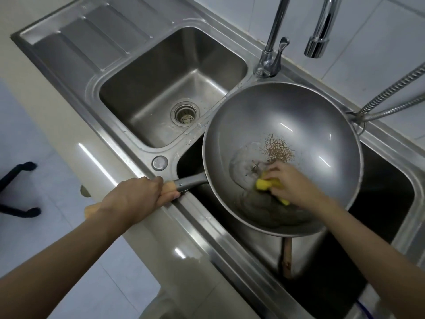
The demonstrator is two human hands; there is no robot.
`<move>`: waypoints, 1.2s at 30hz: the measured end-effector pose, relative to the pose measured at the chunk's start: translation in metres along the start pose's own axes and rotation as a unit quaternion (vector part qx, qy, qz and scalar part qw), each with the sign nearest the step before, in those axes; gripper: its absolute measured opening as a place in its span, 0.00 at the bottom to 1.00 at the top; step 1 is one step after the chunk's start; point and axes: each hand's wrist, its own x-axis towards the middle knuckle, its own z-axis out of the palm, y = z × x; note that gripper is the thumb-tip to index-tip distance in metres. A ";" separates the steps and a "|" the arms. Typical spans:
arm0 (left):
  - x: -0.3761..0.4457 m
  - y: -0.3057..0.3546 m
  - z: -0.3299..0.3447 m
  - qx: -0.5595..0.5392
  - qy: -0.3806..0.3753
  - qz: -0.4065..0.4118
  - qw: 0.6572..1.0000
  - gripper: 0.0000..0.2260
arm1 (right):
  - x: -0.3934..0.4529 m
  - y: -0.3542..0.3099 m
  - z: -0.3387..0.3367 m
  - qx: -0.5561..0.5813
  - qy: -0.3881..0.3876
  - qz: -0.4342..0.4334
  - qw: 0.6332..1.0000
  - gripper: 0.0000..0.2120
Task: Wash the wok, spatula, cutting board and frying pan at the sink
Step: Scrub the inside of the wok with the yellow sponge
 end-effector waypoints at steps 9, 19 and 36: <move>-0.001 -0.001 0.002 0.017 0.000 0.001 1.000 0.24 | 0.050 0.047 -0.052 -0.131 0.073 0.083 0.985 0.16; 0.000 -0.003 0.001 0.000 0.008 -0.007 1.000 0.31 | 0.035 -0.091 0.019 0.258 0.059 0.046 0.963 0.19; 0.000 -0.004 0.004 0.013 0.017 -0.002 1.000 0.22 | 0.052 0.006 -0.020 0.027 0.162 0.193 0.967 0.15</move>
